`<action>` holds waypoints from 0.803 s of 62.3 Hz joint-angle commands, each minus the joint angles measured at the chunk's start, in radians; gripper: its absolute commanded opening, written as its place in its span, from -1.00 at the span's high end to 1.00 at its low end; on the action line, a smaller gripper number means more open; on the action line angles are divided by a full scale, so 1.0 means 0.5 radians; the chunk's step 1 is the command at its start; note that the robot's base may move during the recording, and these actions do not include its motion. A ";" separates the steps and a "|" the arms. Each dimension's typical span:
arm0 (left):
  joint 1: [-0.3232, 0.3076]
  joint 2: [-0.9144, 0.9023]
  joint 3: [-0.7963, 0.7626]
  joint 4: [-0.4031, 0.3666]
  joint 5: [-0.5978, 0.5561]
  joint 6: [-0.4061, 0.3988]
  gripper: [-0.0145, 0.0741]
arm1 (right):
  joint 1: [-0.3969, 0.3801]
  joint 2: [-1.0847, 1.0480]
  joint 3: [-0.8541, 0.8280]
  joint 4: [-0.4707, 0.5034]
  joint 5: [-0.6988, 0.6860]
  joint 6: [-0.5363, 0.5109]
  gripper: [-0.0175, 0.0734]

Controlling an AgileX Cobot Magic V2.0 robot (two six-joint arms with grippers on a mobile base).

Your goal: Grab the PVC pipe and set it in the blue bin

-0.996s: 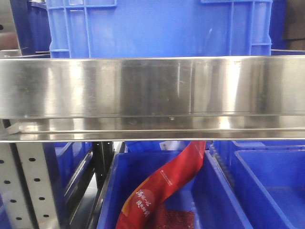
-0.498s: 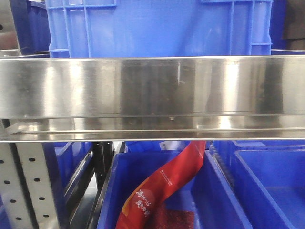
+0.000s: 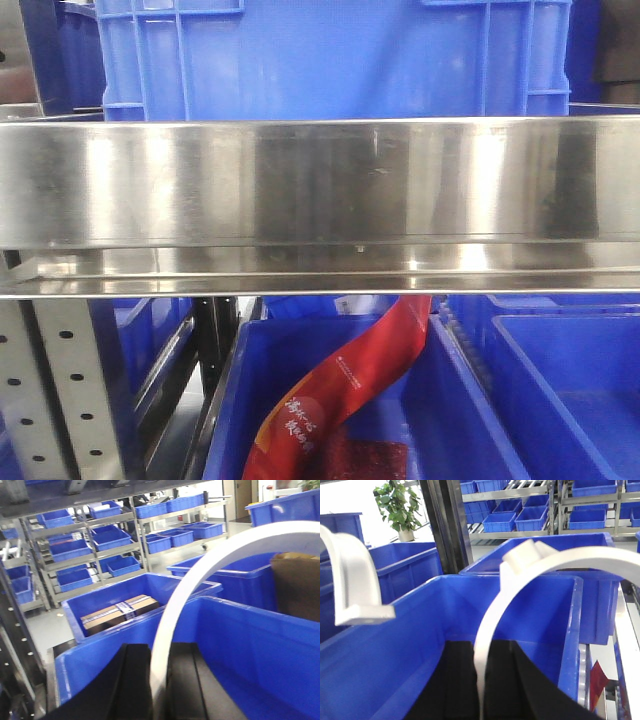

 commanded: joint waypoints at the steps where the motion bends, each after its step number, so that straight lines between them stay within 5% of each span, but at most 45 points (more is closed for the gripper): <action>1: 0.034 -0.002 -0.026 0.018 -0.075 0.002 0.92 | -0.001 0.029 -0.029 -0.005 -0.101 -0.013 0.95; 50: 0.037 0.023 -0.026 0.014 0.000 0.002 0.92 | 0.214 0.217 -0.034 -0.099 -0.344 -0.019 0.95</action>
